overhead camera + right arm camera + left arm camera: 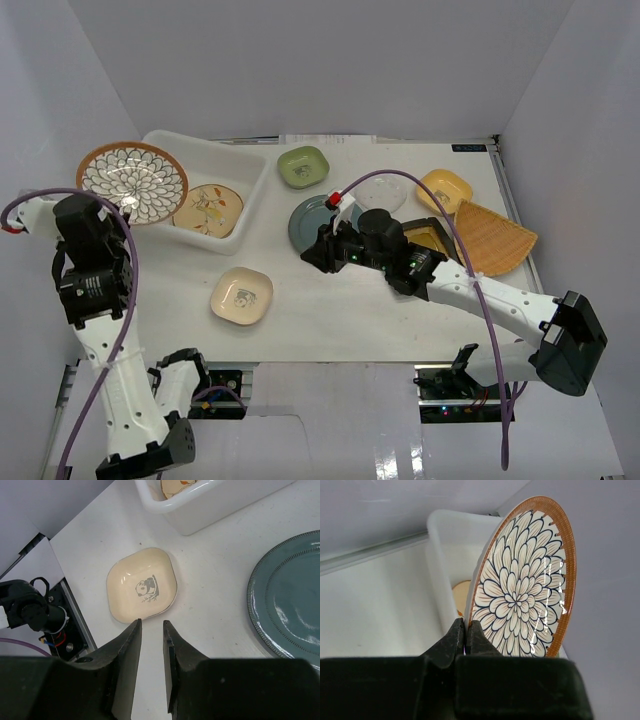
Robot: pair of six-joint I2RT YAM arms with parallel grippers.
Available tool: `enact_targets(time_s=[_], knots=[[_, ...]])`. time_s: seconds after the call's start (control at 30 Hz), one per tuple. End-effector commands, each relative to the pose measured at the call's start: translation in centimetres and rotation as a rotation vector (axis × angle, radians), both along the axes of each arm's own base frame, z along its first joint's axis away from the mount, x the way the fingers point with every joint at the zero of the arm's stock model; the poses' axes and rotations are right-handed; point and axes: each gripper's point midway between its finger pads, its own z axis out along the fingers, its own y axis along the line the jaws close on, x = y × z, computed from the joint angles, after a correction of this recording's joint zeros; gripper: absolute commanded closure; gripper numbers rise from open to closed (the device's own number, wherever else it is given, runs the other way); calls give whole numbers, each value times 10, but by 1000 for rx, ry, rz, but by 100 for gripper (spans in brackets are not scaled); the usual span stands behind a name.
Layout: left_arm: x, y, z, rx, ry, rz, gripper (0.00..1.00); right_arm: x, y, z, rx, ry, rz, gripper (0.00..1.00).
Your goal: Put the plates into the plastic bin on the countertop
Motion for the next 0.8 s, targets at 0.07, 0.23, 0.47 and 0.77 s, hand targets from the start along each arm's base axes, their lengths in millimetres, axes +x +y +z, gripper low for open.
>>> enact_targets(time_s=[0.07, 0.23, 0.47, 0.77], knots=[[85, -29, 31, -64, -231, -253, 100, 4, -8, 10, 4, -56, -21, 70], [138, -27, 10, -60, -188, -344, 100, 0, -21, 9, -6, -70, -35, 70], [192, -28, -64, -131, -89, -427, 100, -1, -39, -26, -79, -46, -85, 69], [220, -35, -128, -168, 3, -526, 100, -10, -51, -49, -53, -11, -110, 71]])
